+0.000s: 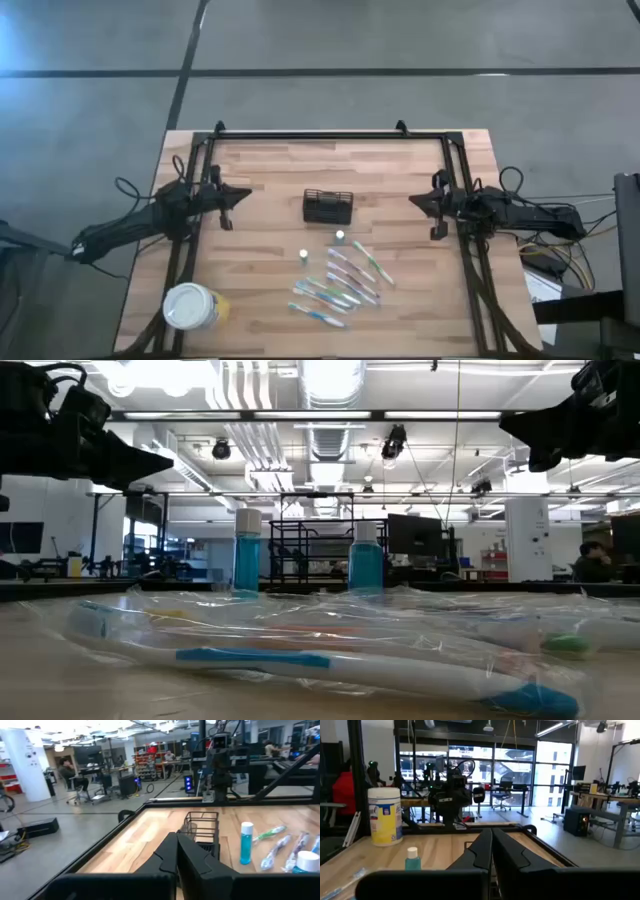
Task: Pick & Place toothbrushing station
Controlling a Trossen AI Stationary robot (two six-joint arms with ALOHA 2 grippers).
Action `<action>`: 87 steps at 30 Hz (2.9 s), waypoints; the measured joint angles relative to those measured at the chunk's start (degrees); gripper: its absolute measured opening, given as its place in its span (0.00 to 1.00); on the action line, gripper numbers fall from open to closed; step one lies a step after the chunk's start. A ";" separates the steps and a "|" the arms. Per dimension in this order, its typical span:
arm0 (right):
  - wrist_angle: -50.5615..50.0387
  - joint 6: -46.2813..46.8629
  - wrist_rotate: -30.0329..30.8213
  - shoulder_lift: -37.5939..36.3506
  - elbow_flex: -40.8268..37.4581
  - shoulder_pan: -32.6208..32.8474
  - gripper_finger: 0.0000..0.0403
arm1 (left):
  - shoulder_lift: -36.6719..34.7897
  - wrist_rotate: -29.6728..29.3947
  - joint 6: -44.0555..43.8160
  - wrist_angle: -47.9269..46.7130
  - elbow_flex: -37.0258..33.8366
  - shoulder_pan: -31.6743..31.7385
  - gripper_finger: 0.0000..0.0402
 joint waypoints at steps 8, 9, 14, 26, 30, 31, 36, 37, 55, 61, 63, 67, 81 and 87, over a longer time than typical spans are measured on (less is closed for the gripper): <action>-0.83 1.29 0.03 2.04 0.00 0.00 0.02 | 0.00 1.90 -0.45 0.30 -0.02 -0.02 0.01; -0.84 1.33 0.10 2.42 0.00 0.00 0.02 | 0.00 1.92 -0.47 0.30 -0.02 -0.02 0.01; -0.82 1.40 0.15 4.24 0.00 0.00 0.02 | 0.02 2.18 -0.41 -0.07 -0.04 -0.02 0.01; 0.08 3.36 0.71 22.03 9.80 0.00 0.04 | 0.56 2.13 -0.31 -0.18 -0.11 -0.02 0.01; -10.59 6.44 0.63 34.27 22.07 0.32 0.10 | 1.64 2.10 -0.76 -0.20 -0.11 -0.02 0.01; -14.13 7.20 0.66 37.67 25.35 0.59 0.12 | 2.03 2.08 -0.78 -0.20 -0.11 -0.02 0.01; -27.13 10.77 1.08 53.52 40.34 1.58 0.23 | 3.43 1.81 -0.80 -0.27 -0.11 -0.02 0.01; -29.13 11.02 1.10 56.27 42.96 1.91 0.25 | 3.55 1.81 -0.80 -0.25 -0.11 -0.02 0.01; -58.03 0.69 3.59 94.78 83.12 11.11 0.49 | 3.76 1.66 -1.25 -0.27 -0.11 -0.02 0.01; -59.76 -2.73 0.16 102.06 87.19 11.30 0.49 | 3.90 1.66 -2.05 -0.29 -0.11 -0.02 0.01; -59.92 -3.38 0.18 103.71 87.19 11.28 0.49 | 4.02 1.66 -2.23 -0.31 -0.11 -0.02 0.01; -60.22 -3.45 0.20 105.60 87.17 11.26 0.49 | 4.02 1.66 -2.35 -0.31 -0.11 -0.02 0.01; -60.68 4.94 1.73 106.34 86.71 10.99 0.44 | 4.04 1.64 -2.24 -0.29 -0.11 -0.02 0.01; -60.69 7.03 1.69 106.34 86.19 11.02 0.41 | 4.04 1.64 -2.31 -0.29 -0.11 -0.02 0.01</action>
